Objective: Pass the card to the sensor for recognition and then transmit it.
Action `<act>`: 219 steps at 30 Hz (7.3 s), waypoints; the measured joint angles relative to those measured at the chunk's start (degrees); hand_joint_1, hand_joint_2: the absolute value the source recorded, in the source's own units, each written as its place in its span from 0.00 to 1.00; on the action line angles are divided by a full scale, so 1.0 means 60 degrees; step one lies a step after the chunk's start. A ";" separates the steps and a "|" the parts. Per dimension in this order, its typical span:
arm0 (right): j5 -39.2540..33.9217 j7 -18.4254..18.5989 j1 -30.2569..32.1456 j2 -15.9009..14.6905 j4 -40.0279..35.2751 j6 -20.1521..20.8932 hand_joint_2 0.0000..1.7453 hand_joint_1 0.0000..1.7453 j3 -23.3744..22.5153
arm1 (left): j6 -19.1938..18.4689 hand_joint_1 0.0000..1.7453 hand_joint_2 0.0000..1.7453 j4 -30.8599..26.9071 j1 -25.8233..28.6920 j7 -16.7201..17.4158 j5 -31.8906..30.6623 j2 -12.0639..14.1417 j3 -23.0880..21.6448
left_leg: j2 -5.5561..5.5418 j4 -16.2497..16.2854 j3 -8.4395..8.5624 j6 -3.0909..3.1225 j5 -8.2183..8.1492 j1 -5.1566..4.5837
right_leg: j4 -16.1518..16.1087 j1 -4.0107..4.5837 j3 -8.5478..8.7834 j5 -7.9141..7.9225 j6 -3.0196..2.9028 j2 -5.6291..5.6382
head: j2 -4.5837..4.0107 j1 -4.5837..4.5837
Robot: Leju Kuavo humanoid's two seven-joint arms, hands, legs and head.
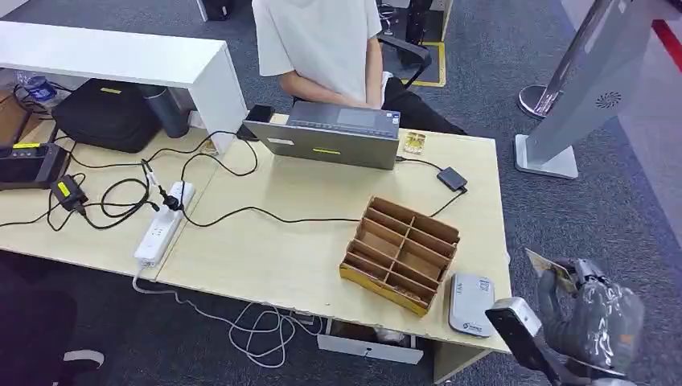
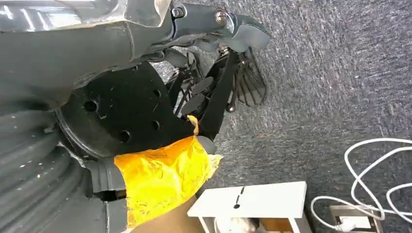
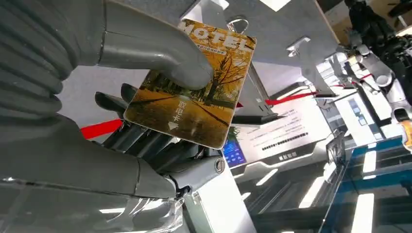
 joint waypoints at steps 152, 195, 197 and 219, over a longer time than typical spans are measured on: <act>0.1453 -0.0025 -0.0412 0.0521 -0.0008 0.0113 1.00 0.00 0.2769 | 0.0102 0.00 1.00 0.0044 0.0001 0.0517 -0.1625 -0.0007 -0.0087 | -0.0016 -0.0009 -0.0058 -0.0024 0.0047 0.0007 | 0.0004 0.0005 -0.0059 0.0038 -0.0011 -0.0014 | 0.0000 0.0000; 0.2488 0.1552 -0.1077 0.1169 0.5104 -0.2758 1.00 0.00 0.4306 | -0.0558 0.00 1.00 0.0069 -0.0002 0.1384 -0.2248 0.0102 -0.0087 | -0.0014 -0.0008 -0.0055 -0.0026 0.0056 0.0009 | 0.0005 0.0005 -0.0057 0.0042 -0.0014 -0.0008 | 0.0000 0.0004; 0.2758 0.1716 -0.1154 0.1209 0.5436 -0.2933 1.00 0.00 0.4306 | -0.0645 0.00 1.00 0.0069 -0.0003 0.1391 -0.2266 0.0139 -0.0087 | -0.0013 -0.0009 -0.0055 -0.0027 0.0056 0.0008 | 0.0005 0.0005 -0.0058 0.0042 -0.0014 -0.0007 | 0.0000 0.0004; 0.3100 0.1865 -0.1698 0.1792 0.7482 -0.3501 1.00 0.00 0.4000 | -0.1013 0.00 1.00 0.0069 -0.0001 0.1690 -0.2459 0.0368 -0.0087 | -0.0013 -0.0009 -0.0057 -0.0027 0.0056 0.0009 | 0.0005 0.0006 -0.0061 0.0042 -0.0014 -0.0007 | 0.0000 0.0004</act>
